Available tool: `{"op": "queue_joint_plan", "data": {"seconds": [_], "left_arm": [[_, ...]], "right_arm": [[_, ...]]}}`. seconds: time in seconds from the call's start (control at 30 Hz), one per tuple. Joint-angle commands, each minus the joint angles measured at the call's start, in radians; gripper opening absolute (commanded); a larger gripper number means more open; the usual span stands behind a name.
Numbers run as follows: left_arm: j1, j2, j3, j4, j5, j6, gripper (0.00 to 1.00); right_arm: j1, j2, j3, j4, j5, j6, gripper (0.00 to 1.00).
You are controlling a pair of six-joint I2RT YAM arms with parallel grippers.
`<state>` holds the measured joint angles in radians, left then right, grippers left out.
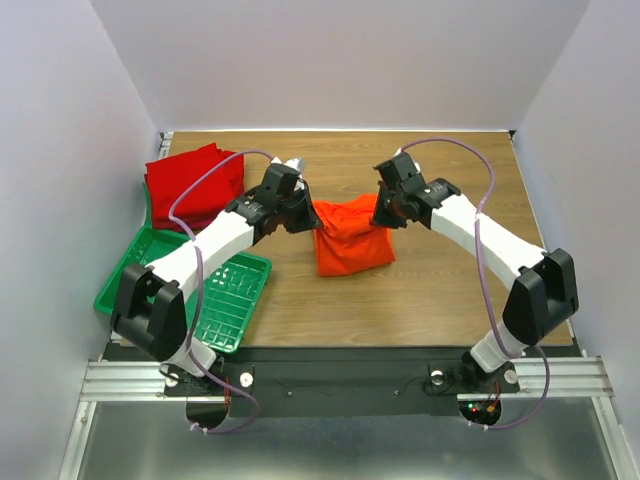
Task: Fold and stack the t-shirts
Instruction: Fold the tshirt
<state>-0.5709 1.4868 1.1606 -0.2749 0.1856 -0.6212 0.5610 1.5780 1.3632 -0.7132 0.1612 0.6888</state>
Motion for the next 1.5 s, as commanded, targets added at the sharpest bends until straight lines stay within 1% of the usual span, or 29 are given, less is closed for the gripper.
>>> {"op": "queue_joint_plan", "data": {"seconds": [0.0, 0.5, 0.73, 0.8, 0.87, 0.93, 0.97, 1.0, 1.07, 1.1, 1.17, 1.2, 1.3, 1.47], "left_arm": [[0.032, 0.039, 0.089, 0.017, 0.043, 0.058, 0.00], [0.115, 0.262, 0.269, -0.015, 0.123, 0.113, 0.00], [0.154, 0.366, 0.361, -0.032, 0.126, 0.120, 0.00], [0.163, 0.389, 0.381, -0.037, 0.129, 0.120, 0.00], [0.174, 0.431, 0.431, -0.046, 0.138, 0.121, 0.00], [0.180, 0.461, 0.482, -0.079, 0.124, 0.127, 0.26], [0.190, 0.525, 0.655, -0.137, 0.073, 0.147, 0.75], [0.190, 0.533, 0.689, -0.151, 0.058, 0.147, 0.75], [0.198, 0.547, 0.744, -0.170, 0.042, 0.153, 0.83], [0.201, 0.550, 0.760, -0.175, 0.035, 0.155, 0.84], [0.204, 0.552, 0.781, -0.184, 0.037, 0.156, 0.85], [0.204, 0.550, 0.778, -0.185, 0.035, 0.156, 0.85], [0.204, 0.521, 0.702, -0.167, 0.049, 0.150, 0.86], [0.203, 0.417, 0.478, -0.075, 0.086, 0.133, 0.86]], "right_arm": [[-0.038, 0.052, 0.094, 0.018, -0.015, -0.051, 0.03], [-0.151, 0.266, 0.277, 0.018, -0.138, -0.139, 0.03], [-0.199, 0.375, 0.372, 0.015, -0.196, -0.184, 0.03], [-0.210, 0.418, 0.399, 0.017, -0.207, -0.196, 0.03], [-0.226, 0.445, 0.448, 0.015, -0.218, -0.204, 0.05], [-0.240, 0.484, 0.491, 0.012, -0.235, -0.213, 0.26], [-0.271, 0.508, 0.596, 0.008, -0.244, -0.221, 0.57], [-0.274, 0.508, 0.597, 0.008, -0.244, -0.221, 0.57], [-0.277, 0.502, 0.635, 0.008, -0.226, -0.232, 0.65], [-0.279, 0.498, 0.636, 0.009, -0.221, -0.247, 0.72], [-0.280, 0.478, 0.619, 0.009, -0.213, -0.264, 0.76], [-0.280, 0.470, 0.608, 0.009, -0.212, -0.265, 0.80], [-0.280, 0.436, 0.542, 0.011, -0.224, -0.270, 0.83], [-0.285, 0.375, 0.438, 0.017, -0.259, -0.270, 0.84]]}}
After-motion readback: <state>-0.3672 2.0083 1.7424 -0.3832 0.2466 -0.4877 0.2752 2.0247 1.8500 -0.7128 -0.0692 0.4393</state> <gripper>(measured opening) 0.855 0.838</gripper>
